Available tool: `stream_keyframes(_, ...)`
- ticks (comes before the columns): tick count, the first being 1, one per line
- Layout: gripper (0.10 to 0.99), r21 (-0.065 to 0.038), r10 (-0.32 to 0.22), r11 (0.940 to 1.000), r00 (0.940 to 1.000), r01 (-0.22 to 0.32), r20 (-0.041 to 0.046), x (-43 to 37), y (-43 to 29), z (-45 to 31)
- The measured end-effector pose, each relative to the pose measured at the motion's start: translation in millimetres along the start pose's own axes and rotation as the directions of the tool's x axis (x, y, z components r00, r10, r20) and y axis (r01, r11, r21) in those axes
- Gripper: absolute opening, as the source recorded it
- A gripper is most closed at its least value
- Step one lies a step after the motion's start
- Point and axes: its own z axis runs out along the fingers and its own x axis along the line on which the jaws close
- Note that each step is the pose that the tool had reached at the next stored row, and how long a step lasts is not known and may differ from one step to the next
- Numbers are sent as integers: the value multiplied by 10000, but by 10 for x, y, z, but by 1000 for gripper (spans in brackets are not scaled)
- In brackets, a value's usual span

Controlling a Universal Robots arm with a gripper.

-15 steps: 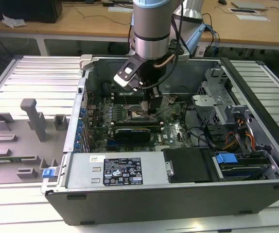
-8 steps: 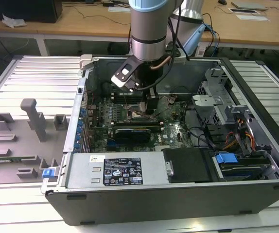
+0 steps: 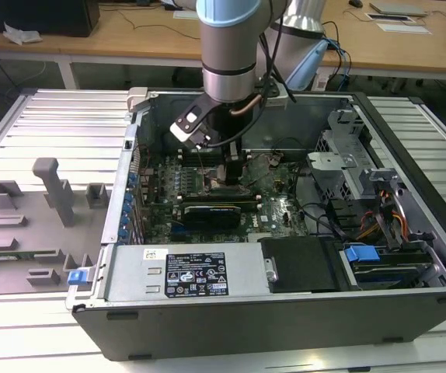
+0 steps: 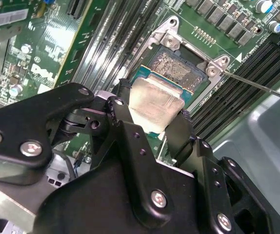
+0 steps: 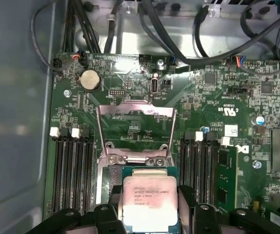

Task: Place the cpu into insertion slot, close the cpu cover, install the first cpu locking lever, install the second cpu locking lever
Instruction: 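Place the cpu into insertion slot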

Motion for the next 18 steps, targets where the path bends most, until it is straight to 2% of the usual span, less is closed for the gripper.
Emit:
stream_keyframes(13, 541, -9, 401, 9992, 9992, -401, 35, 87, -70, 115)
stream_keyframes(18, 541, -10, 513, 9987, 9987, -513, 40, 96, -78, 196)
